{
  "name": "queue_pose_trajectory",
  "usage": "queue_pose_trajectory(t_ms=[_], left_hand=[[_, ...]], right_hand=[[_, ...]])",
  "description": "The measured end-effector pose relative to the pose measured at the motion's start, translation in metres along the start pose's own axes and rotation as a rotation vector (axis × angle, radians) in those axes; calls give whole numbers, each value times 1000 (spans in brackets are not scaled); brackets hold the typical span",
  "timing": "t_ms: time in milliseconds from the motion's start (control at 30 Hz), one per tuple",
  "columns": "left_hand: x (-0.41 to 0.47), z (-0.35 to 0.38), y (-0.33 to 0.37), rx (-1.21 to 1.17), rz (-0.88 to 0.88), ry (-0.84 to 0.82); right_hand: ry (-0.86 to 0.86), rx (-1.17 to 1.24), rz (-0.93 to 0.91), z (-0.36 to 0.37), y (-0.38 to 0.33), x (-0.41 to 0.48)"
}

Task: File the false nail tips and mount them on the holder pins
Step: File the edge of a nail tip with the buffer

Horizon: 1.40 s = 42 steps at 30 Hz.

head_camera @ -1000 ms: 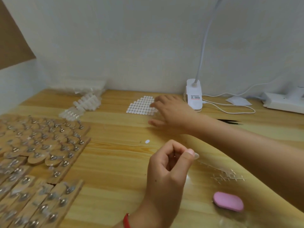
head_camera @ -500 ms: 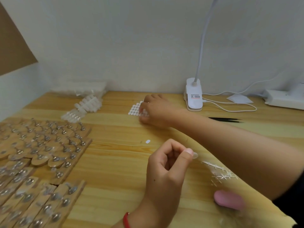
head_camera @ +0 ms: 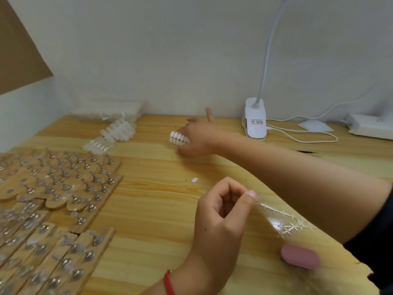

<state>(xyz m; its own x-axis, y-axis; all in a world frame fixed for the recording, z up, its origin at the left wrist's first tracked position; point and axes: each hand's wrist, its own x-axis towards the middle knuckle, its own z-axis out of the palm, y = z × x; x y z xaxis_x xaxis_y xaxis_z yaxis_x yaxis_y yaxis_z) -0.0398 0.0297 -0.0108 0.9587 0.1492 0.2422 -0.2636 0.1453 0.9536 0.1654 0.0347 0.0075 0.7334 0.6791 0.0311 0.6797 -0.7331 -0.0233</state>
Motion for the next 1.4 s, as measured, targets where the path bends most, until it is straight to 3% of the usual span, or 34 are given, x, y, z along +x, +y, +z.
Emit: queue_pose_trajectory(t_ms=[133, 267, 333, 433, 500, 733, 867, 933, 1000, 1100, 1233, 1400], left_hand=[[0, 0, 1, -13, -1, -11], [-2, 0, 2, -2, 4, -18], [-1, -2, 1, -10, 13, -3], [0, -5, 0, -19, 11, 23], [0, -4, 0, -14, -18, 18], [-1, -1, -5, 19, -28, -32], [-3, 0, -5, 66, -15, -83], [-7, 1, -4, 104, 10, -124], [-11, 3, -2, 145, 31, -165], [-17, 9, 0, 165, 22, -208], [-19, 12, 1, 181, 26, -236], [-19, 14, 0, 216, -5, -302]], right_hand=[[155, 130, -27, -3, -5, 1], [68, 47, 51, -10, -5, -5], [32, 134, 87, -23, -5, -16], [151, 333, 48, -60, 8, -55], [198, 331, 27, -83, 24, -101], [-99, 470, 127, -66, 36, -268], [-26, 371, 58, -23, 17, -288], [128, 570, 82, -15, 16, -291], [241, 1004, 186, -13, 17, -295], [257, 1517, 263, -6, 13, -301], [246, 1705, 290, 7, 3, -298], [258, 1725, 274, 11, 3, -297]])
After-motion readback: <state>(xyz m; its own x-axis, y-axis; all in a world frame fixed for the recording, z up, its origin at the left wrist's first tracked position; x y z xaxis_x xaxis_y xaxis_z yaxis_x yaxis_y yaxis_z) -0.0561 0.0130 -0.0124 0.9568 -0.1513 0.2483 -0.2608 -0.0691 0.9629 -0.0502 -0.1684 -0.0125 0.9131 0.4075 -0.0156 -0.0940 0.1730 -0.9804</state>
